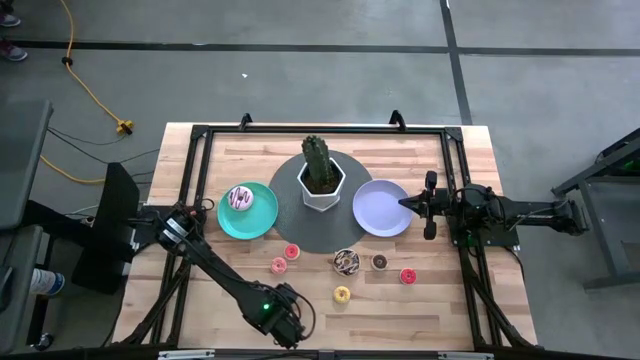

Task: Pick & Place donuts
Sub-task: Put the big green donut on the green plate

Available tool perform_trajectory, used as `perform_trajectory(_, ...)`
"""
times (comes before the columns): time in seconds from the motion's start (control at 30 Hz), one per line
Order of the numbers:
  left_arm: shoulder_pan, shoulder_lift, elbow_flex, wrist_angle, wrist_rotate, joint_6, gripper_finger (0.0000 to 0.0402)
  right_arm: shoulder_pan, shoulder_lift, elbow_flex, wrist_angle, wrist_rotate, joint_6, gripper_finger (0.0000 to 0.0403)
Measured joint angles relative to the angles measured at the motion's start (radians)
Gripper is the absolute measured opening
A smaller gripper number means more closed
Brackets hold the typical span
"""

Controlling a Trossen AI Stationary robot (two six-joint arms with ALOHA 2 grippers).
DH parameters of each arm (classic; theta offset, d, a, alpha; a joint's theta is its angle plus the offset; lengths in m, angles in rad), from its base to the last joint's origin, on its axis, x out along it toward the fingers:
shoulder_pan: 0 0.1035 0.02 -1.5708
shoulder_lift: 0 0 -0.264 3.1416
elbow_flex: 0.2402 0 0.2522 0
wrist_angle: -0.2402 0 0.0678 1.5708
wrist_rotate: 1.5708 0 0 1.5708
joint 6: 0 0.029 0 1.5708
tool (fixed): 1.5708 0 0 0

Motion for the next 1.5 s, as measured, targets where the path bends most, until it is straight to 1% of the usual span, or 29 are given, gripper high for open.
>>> perform_trajectory(0.5, 0.0, 0.025, -0.001, -0.008, -0.005, 0.02, 0.0236, 0.0, 0.0, 0.0, -0.002, 0.0, 0.0, 0.0)
perform_trajectory(0.6, 0.0, 0.027, -0.001, -0.009, -0.008, 0.022, 0.0223, 0.0, 0.0, 0.0, -0.002, 0.0, 0.0, 0.0)
perform_trajectory(0.83, 0.0, 0.027, -0.001, -0.012, -0.008, 0.022, 0.0174, 0.0, 0.0, 0.0, -0.002, 0.0, 0.0, 0.0)
perform_trajectory(0.97, 0.0, 0.027, -0.001, -0.011, -0.008, 0.025, 0.0156, 0.0, 0.0, 0.0, -0.002, 0.0, 0.0, 0.0)
perform_trajectory(1.5, 0.0, 0.016, 0.001, -0.005, 0.027, 0.037, 0.0151, 0.0, 0.0, 0.0, -0.002, 0.0, 0.0, 0.0)
